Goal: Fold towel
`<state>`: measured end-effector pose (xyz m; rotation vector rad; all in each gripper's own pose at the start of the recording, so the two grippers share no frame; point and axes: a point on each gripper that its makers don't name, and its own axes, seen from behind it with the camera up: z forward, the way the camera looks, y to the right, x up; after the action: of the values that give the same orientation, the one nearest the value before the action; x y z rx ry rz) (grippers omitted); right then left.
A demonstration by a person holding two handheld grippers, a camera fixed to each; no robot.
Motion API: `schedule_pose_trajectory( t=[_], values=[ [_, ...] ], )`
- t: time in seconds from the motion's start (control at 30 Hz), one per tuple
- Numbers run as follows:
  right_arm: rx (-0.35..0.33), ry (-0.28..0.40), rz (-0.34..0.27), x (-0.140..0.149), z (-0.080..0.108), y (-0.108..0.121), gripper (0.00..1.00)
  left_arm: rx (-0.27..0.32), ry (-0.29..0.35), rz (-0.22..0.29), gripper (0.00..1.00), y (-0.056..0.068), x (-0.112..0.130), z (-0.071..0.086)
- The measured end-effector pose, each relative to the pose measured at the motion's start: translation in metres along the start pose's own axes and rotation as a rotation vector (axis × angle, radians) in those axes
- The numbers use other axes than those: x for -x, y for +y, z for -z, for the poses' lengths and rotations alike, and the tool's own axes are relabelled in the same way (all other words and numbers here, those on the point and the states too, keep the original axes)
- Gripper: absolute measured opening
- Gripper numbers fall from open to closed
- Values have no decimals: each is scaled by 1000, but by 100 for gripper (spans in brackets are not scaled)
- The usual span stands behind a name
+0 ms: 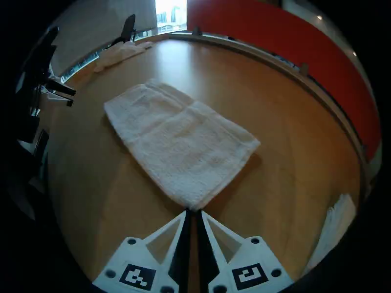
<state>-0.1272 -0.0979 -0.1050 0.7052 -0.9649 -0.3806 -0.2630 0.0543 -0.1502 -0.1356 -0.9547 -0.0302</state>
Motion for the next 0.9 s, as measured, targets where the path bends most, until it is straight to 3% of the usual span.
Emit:
schedule_pose_trajectory(
  t=[0.3, 0.57, 0.9],
  values=[
    [30, 39, -31, -15, 20, 2, 7, 3, 15, -2, 97, 1, -8, 2],
    [80, 61, -32, -23, 46, 18, 7, 2, 32, -5, 97, 0, -15, 5],
    [105, 106, 35, -55, 69, 21, 7, 11, 54, 14, 97, 0, -23, 12]
  ],
)
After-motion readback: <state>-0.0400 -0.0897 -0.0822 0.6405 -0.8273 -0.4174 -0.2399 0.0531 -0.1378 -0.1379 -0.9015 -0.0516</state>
